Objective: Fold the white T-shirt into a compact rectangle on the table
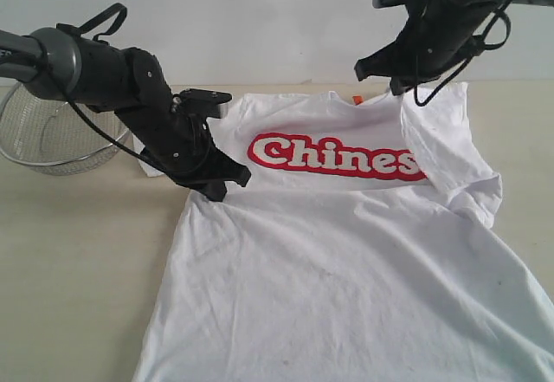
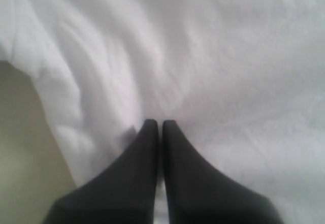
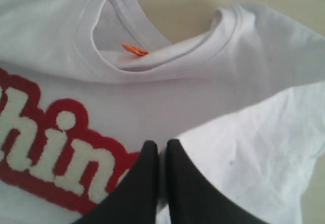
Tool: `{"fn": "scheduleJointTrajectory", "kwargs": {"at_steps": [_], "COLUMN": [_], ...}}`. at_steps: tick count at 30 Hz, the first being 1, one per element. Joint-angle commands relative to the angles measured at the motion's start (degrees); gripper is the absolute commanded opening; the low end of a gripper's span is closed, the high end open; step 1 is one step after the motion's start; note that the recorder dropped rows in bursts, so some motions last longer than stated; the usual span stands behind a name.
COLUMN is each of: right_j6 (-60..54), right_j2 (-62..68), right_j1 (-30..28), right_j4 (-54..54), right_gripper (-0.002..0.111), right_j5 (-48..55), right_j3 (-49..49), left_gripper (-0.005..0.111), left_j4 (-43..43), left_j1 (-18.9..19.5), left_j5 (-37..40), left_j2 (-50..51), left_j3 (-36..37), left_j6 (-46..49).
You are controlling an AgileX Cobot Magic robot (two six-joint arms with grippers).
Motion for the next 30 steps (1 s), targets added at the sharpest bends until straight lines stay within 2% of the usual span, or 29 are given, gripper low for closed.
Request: {"fn": "scheduleJointTrajectory", "kwargs": {"at_steps": [1, 6, 8, 10, 14, 15, 17, 19, 21, 23, 25, 30], "right_j6": [1.3, 0.4, -2.0, -2.2, -2.2, -2.2, -1.7, -1.3, -1.2, -2.4, -2.9, -2.9], "right_j2": [6.5, 8.1, 8.1, 7.5, 5.4, 4.8, 3.0, 1.3, -0.9, -2.6, -3.6, -6.8], "right_j1": [0.1, 0.1, 0.1, 0.1, 0.1, 0.1, 0.1, 0.0, 0.0, 0.0, 0.0, 0.0], "right_j4": [0.3, 0.2, 0.2, 0.2, 0.3, 0.3, -0.3, -1.8, -4.1, -7.6, -9.3, -8.0], "right_gripper": [0.000, 0.000, 0.006, 0.019, 0.064, 0.066, 0.060, 0.047, 0.029, 0.003, 0.000, 0.000], "right_j5": [4.1, 2.6, 3.0, 3.7, 7.2, 8.8, 12.6, 16.4, 20.5, 25.6, 29.5, 29.5], "right_j3": [-3.9, -4.1, -4.1, -4.1, -5.6, -6.1, -7.7, -9.0, -9.2, -9.2, -9.2, -5.1], "left_gripper": [0.005, 0.005, 0.005, 0.005, 0.005, 0.005, 0.005, 0.005, 0.005, 0.005, 0.005, 0.005], "left_j4": [-0.9, -0.9, -0.9, -0.9, -0.9, -0.9, -0.9, -0.8, -0.6, -0.6, -0.6, -4.1], "left_j1": [-0.4, -0.4, -0.4, -0.4, -0.4, -0.4, -0.4, -0.4, -0.4, -0.4, -0.4, -0.4], "left_j5": [2.4, 2.4, 2.3, 2.2, 2.2, 2.0, 1.8, 1.6, 1.6, 1.0, 0.1, -0.5], "left_j2": [1.6, 1.6, 1.6, 1.6, 1.6, 1.6, 1.6, 1.4, 0.6, -0.4, -1.7, -4.5], "left_j3": [0.5, 0.5, 0.5, 0.5, 0.5, 0.5, 0.5, 0.5, 0.4, 0.4, 0.4, -0.3], "left_j6": [1.7, 1.8, 1.8, 1.8, 2.0, 2.0, 2.0, 2.0, 2.2, 2.7, 3.1, 9.8]}}
